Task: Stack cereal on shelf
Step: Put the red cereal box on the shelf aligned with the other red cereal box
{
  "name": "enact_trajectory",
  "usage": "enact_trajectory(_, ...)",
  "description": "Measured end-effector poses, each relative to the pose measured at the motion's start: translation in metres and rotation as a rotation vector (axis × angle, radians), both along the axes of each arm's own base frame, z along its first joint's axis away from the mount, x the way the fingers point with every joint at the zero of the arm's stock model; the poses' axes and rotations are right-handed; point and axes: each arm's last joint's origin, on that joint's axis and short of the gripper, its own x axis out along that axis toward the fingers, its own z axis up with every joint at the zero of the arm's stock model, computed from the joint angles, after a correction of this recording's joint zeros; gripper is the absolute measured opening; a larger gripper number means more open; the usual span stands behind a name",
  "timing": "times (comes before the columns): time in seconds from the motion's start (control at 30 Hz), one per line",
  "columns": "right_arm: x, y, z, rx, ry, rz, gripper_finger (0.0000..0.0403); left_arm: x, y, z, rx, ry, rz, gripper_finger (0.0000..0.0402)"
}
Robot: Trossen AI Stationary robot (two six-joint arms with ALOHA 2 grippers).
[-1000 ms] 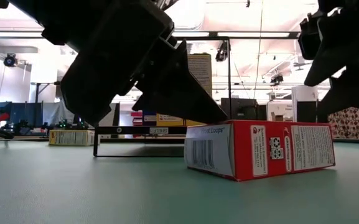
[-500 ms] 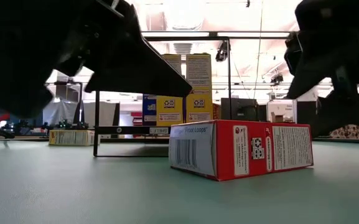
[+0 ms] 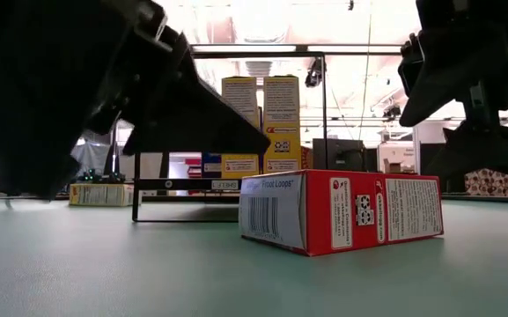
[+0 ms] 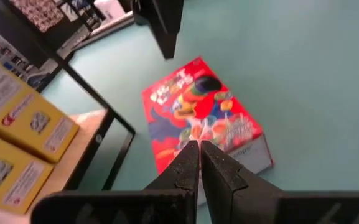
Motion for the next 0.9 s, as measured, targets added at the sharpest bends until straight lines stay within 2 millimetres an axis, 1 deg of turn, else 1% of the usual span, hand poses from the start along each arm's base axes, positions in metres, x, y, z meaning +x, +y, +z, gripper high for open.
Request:
enact_trajectory(0.17,0.000,0.000,0.000,-0.006,-0.003,-0.005,0.0313,0.003,0.007,-0.004,-0.031,-0.011,-0.041,0.0000)
enact_trajectory(0.33,0.000,0.000,0.000,-0.004,-0.002,-0.006,0.0312,0.000,0.012,-0.011,-0.077,-0.015,-0.043,0.0000)
enact_trajectory(0.63,0.000,0.000,0.000,0.074,0.021,-0.030,0.0325,-0.006,0.011,-0.015,-0.113,-0.034,-0.015,0.0000)
enact_trajectory(0.77,0.000,0.000,0.000,0.078,0.023,-0.029,0.0325,-0.011,0.011,-0.018,-0.151,-0.051,0.006,0.0000)
enact_trajectory(0.9,0.001,0.000,0.001,0.083,0.011,-0.035,0.0327,-0.015,0.008,-0.019,-0.142,-0.058,0.014,0.0000)
